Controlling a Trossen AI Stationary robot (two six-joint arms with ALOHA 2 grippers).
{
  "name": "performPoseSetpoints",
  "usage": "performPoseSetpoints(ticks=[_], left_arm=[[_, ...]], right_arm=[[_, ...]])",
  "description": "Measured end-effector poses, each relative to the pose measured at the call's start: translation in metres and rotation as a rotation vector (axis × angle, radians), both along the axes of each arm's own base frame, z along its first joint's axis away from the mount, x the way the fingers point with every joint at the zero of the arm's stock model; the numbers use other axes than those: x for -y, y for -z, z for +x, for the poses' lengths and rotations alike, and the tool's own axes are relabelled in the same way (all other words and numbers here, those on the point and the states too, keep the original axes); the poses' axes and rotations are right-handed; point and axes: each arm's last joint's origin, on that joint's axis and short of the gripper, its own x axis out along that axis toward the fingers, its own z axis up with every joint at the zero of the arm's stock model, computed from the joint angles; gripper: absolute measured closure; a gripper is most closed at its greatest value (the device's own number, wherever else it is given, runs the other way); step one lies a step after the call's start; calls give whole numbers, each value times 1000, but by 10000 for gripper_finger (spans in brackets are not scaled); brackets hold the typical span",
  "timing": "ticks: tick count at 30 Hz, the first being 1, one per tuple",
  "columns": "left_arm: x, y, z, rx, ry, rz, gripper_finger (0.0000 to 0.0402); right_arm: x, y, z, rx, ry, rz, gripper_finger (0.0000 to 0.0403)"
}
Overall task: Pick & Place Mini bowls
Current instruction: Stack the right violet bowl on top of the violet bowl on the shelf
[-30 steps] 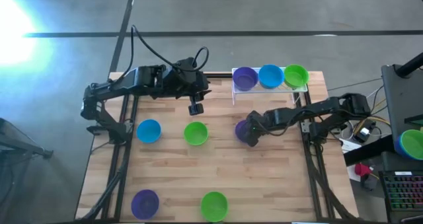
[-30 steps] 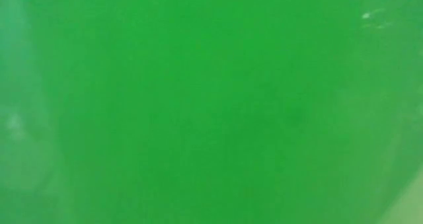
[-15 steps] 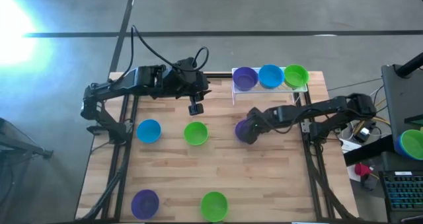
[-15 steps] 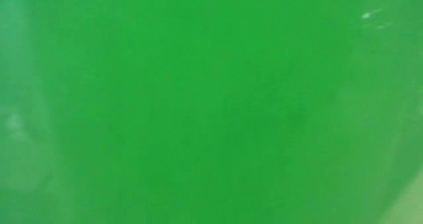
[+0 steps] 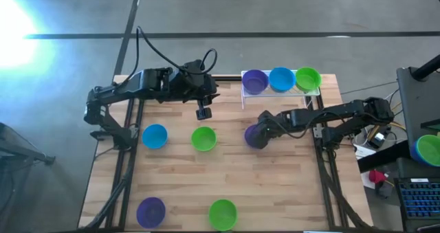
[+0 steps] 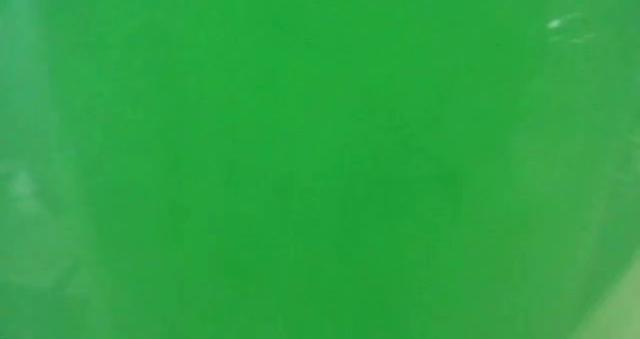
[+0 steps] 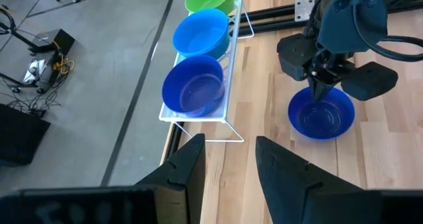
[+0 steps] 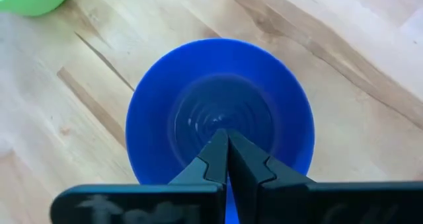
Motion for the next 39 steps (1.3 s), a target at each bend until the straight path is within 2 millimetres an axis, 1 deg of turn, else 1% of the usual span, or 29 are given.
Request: performPoseSetpoints(ticks=[4,7,10,15,20,24,30,35,39], left_arm=[[0,0,0,0,0,0,273],[0,0,0,0,0,0,273],[0,0,0,0,0,0,273],[0,0,0,0,0,0,273],[0,0,0,1,0,0,273],[0,0,0,0,-1,0,273],[0,0,0,0,-1,0,273],[0,0,0,0,-1,0,273],[0,0,0,0,-1,0,273]], right_arm=[[0,-3,2,10,0,0,394],[0,-7,3,11,0,0,385],[0,-11,3,1,0,-1,363],[1,-13,2,-20,12,-20,313],[7,-11,-3,-42,190,20,281],[15,-11,-4,-42,241,26,274],[25,-10,-7,-67,274,23,278],[25,1,-6,-120,249,32,279],[25,13,-3,-168,237,56,275]])
